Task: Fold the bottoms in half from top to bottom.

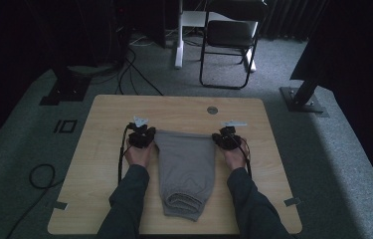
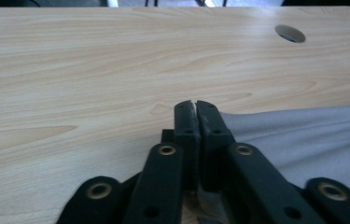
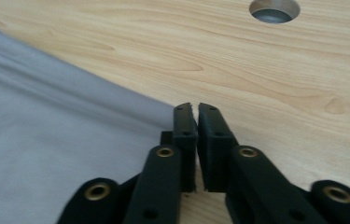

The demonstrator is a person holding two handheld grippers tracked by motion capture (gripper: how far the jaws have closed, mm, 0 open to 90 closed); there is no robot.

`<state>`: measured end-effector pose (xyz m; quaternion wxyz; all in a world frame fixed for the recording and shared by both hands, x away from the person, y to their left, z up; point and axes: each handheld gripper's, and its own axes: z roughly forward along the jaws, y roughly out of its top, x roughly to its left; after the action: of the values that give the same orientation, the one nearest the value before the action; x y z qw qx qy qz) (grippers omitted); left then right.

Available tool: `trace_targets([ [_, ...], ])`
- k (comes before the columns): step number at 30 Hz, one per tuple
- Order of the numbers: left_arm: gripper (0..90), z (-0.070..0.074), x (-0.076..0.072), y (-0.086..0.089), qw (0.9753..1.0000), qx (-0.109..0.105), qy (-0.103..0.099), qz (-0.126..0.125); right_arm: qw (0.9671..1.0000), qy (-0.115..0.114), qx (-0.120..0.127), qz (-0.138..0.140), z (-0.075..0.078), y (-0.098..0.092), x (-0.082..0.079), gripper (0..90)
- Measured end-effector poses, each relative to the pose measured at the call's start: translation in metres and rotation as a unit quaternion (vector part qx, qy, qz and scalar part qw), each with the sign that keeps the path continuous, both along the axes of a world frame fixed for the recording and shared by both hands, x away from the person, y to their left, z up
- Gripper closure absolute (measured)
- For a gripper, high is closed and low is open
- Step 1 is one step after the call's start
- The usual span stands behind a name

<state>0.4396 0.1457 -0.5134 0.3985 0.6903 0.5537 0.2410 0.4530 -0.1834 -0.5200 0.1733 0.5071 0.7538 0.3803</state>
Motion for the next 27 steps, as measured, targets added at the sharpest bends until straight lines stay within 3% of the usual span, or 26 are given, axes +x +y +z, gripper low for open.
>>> trace_targets([
  [2,83.6,-0.002,0.0,0.002,0.9999,-0.008,0.003,0.007,0.9997,0.0,-0.024,-0.006,-0.002,0.003,0.002,79.7],
  [6,76.2,-0.007,0.005,-0.002,0.9996,0.003,0.021,-0.016,0.9997,0.012,-0.021,-0.011,-0.008,0.001,0.005,68.5],
  [8,71.6,-0.011,0.008,-0.005,0.9995,0.014,0.025,-0.016,0.9997,0.012,-0.022,-0.007,-0.01,0.002,0.006,64.9],
  [14,61.0,-0.018,0.017,-0.014,0.9989,0.017,0.04,-0.018,0.9994,0.029,-0.017,-0.003,-0.016,0.005,0.014,57.7],
  [27,54.7,-0.021,0.023,-0.015,0.9979,0.026,0.058,-0.005,0.999,0.036,-0.026,0.004,-0.022,0.015,0.018,54.3],
])
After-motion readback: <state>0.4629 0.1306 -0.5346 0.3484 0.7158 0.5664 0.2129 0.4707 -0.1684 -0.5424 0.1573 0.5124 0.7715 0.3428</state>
